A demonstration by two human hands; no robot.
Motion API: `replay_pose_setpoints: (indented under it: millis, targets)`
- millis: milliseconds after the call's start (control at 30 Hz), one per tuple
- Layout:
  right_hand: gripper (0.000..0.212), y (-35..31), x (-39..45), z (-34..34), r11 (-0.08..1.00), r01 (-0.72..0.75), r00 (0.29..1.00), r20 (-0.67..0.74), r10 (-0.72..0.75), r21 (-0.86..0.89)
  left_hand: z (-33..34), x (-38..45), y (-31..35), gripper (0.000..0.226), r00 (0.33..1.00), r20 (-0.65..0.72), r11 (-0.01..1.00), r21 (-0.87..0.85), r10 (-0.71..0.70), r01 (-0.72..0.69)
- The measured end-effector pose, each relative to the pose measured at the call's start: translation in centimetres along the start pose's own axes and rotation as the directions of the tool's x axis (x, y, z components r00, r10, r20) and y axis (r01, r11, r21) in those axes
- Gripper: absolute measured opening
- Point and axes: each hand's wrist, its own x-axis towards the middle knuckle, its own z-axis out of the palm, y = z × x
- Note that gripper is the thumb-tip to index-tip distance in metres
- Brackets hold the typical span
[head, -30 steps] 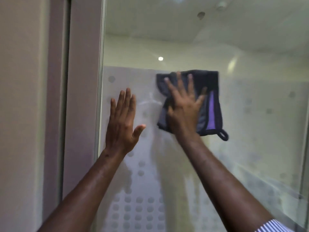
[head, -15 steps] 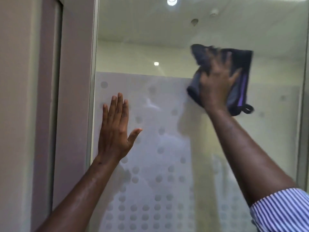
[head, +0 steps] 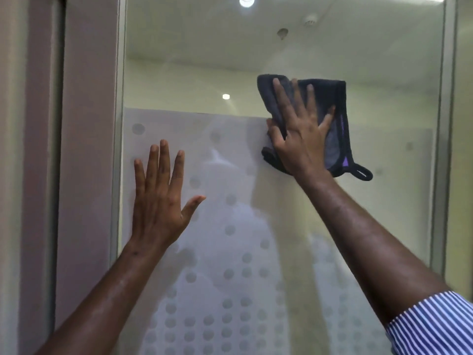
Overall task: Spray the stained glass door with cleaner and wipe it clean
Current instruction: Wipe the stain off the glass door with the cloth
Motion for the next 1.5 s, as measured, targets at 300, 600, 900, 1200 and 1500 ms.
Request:
replay_pose_setpoints:
  millis: [300,600,900,1200,1500]
  targets:
    - [0.07,10.0,-1.5,-1.8,0.775,-0.607,0.759,-0.162,0.631,0.173,-0.4,0.9,1.3,0.089,0.997,0.044,0.997,0.046,0.056,-0.058]
    - [0.071,-6.2,-3.1,1.4,0.985,-0.062,0.996,-0.053,0.071,0.159,-0.5,0.5,1.3,0.099,0.999,-0.006,0.991,-0.127,0.036,-0.036]
    - [0.074,-3.6,1.0,1.1,0.997,0.077,0.996,-0.048,-0.076,0.02,-0.9,0.6,1.2,0.108,0.999,0.033,0.987,-0.157,0.038,-0.033]
    - [0.061,7.1,3.2,-2.8,0.803,-0.576,0.795,-0.127,0.594,0.15,-1.1,0.6,1.5,0.11,0.997,0.038,0.978,-0.2,0.061,-0.052]
    - [0.062,-7.3,-1.7,2.1,0.935,0.328,0.945,-0.05,-0.324,0.134,-0.7,0.3,1.2,0.109,0.999,-0.013,0.968,-0.246,0.043,-0.044]
